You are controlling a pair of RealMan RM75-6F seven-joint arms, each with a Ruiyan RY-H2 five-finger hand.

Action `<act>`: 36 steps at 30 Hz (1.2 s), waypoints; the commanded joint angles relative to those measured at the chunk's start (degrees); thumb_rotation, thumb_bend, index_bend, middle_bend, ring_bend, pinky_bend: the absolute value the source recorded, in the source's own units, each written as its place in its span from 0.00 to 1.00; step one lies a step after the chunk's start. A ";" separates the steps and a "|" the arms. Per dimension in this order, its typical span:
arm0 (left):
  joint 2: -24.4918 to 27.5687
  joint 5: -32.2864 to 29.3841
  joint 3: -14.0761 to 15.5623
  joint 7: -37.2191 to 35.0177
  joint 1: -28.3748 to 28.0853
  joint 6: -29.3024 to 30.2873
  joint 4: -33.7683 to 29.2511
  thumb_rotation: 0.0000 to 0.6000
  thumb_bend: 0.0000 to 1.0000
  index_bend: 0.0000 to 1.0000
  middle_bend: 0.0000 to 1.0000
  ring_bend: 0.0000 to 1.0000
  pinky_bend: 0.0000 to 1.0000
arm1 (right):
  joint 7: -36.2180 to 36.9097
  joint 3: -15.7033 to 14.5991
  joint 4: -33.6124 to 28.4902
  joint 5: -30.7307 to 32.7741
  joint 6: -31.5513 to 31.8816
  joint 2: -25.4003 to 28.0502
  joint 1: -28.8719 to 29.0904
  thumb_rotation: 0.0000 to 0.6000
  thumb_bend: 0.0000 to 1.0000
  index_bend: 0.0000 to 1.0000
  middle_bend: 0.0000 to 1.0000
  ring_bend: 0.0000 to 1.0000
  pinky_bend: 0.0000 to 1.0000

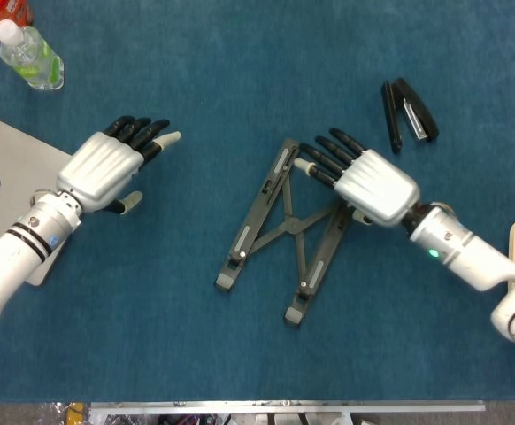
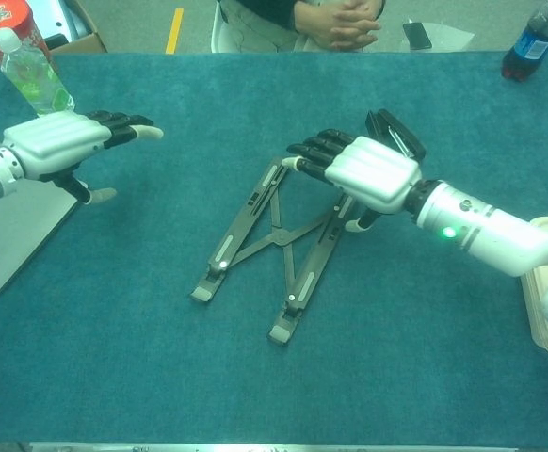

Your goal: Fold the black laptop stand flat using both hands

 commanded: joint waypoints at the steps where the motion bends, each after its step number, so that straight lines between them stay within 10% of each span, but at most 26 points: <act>1: 0.23 0.13 0.14 -0.12 0.19 -0.08 -0.06 1.00 0.33 0.00 0.00 0.00 0.06 | -0.61 0.77 1.90 0.16 0.29 -1.90 0.90 1.00 0.04 0.00 0.00 0.00 0.07; 18: 0.36 -0.32 -0.19 -2.28 0.33 -2.26 2.02 1.00 0.33 0.00 0.00 0.00 0.06 | 1.63 5.43 12.17 3.87 0.08 -11.52 5.61 1.00 0.03 0.00 0.00 0.00 0.07; 36: -3.76 2.66 0.76 -2.37 -0.67 -3.91 1.74 1.00 0.33 0.00 0.00 0.00 0.06 | 2.28 0.58 4.26 1.06 5.43 -6.76 2.96 1.00 0.03 0.00 0.00 0.00 0.07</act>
